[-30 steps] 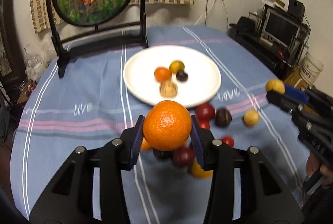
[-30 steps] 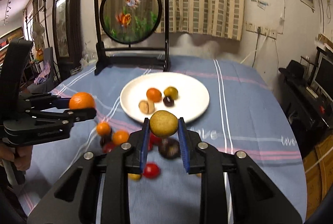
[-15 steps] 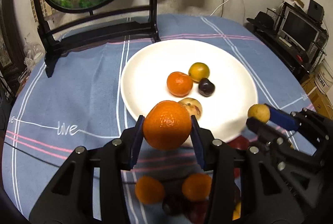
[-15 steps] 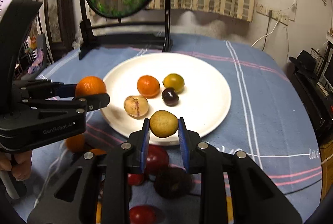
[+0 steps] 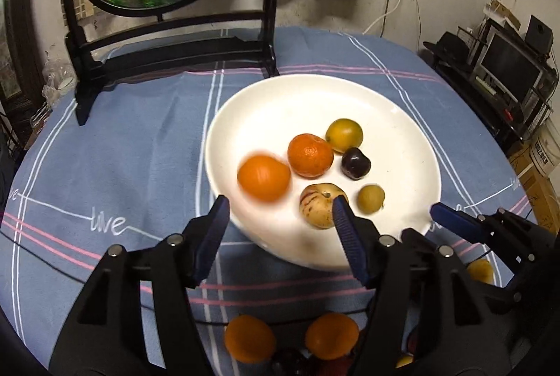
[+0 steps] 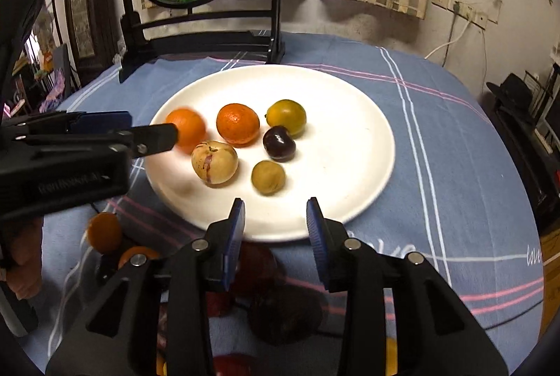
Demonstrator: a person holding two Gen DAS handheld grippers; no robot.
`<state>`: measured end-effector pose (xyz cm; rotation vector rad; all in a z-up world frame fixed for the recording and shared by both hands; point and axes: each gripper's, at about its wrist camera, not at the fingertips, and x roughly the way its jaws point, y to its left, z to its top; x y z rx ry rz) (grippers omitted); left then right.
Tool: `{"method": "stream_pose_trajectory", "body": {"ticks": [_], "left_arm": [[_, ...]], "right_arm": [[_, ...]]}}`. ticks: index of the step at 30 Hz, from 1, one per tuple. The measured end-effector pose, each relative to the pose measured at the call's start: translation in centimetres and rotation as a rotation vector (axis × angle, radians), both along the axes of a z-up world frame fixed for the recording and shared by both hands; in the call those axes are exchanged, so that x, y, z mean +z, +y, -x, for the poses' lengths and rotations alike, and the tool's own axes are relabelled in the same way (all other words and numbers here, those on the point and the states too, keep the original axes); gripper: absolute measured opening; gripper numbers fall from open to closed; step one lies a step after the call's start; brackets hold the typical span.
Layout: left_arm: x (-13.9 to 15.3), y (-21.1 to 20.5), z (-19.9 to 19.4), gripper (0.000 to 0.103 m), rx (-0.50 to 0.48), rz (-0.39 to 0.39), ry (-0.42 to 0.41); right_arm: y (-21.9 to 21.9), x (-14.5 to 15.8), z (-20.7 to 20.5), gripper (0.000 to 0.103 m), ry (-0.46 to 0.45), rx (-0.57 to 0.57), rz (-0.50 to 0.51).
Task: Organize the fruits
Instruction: 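Grasp the orange with the left gripper while the right grasps a small yellow fruit, place both on plate, then grasp the yellow-orange fruit with the left gripper while the right grasps a yellow fruit, place both on plate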
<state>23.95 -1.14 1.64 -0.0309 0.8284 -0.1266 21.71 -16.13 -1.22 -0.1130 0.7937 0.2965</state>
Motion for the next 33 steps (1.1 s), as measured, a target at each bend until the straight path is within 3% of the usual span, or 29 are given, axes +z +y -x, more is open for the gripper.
{"method": "stream_pose_trajectory", "body": {"ticks": [9,15,18,20,27,33], "left_arm": [[1.2,0.2,6.4,0.07,-0.035,0.003,-0.022],[-0.1,-0.7,11.7,0.07,-0.076,0.023,0.009],[-1.1,-1.2,14.0,0.07,-0.091,0.017,0.028],[-1.7,-1.5,15.2,0.07,-0.093,0.024,0.045],[-2.8,-2.7,17.1,0.07,-0.111,0.027,0.076],[-4.5,-4.0,16.4,0.068,-0.134,0.016,0.134]], "right_arm": [[-3.9,1.7,5.6,0.036,0.0,-0.059,-0.09],[-4.4,1.1,10.4,0.037,-0.005,-0.062,-0.079],[-4.5,0.7,12.8,0.046,-0.008,-0.065,-0.099],[-4.5,0.5,13.9,0.046,-0.01,-0.06,-0.102],[-4.5,-0.1,16.5,0.048,0.0,-0.045,-0.121],[-5.1,-0.4,17.0,0.049,0.002,-0.044,-0.131]]}}
